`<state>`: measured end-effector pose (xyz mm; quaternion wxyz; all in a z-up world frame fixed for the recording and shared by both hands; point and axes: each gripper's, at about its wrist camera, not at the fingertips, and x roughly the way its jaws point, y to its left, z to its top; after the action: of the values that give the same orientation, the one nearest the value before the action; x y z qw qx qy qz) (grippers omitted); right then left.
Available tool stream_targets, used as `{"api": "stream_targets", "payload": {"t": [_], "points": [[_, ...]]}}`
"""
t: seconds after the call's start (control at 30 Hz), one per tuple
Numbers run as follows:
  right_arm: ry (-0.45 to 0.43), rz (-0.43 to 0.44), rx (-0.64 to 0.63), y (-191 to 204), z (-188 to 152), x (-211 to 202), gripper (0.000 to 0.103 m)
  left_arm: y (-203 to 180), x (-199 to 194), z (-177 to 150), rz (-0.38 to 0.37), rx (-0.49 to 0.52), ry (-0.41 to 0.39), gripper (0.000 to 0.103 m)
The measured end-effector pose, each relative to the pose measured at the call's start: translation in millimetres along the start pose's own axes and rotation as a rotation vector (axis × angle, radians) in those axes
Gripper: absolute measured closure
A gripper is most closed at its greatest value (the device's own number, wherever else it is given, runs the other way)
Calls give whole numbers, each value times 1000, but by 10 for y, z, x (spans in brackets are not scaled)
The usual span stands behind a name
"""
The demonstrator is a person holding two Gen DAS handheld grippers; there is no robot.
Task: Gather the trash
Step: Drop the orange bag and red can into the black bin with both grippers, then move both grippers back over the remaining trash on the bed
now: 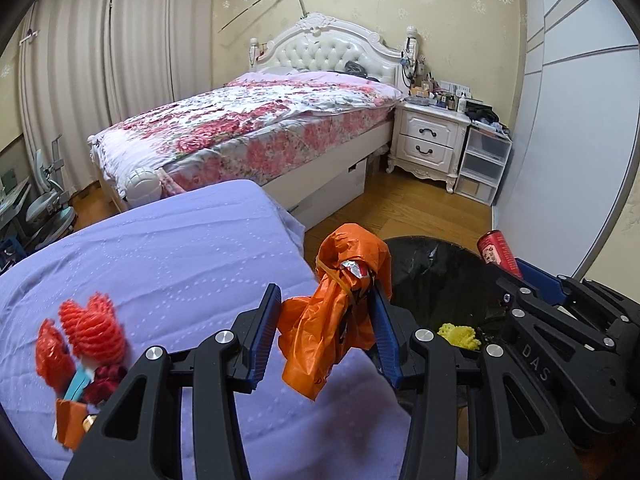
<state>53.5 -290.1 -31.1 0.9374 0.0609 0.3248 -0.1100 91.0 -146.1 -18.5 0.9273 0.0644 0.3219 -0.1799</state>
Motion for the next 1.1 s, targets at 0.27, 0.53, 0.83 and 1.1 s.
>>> {"api": "stream_targets", "payload": {"t": [0.27, 0.53, 0.83, 1.1], "points": [[14, -38, 50, -213, 16, 200, 79, -200, 249, 66, -1, 29, 28, 58], [13, -78, 77, -335, 23, 292, 79, -333, 416, 102, 3, 55, 48, 58], [-12, -113, 107, -409, 39, 298, 66, -371, 556, 115, 17, 63, 87, 49], [-33, -139, 119, -422, 26, 223, 55, -338, 524, 119, 25, 56, 78, 28]]}}
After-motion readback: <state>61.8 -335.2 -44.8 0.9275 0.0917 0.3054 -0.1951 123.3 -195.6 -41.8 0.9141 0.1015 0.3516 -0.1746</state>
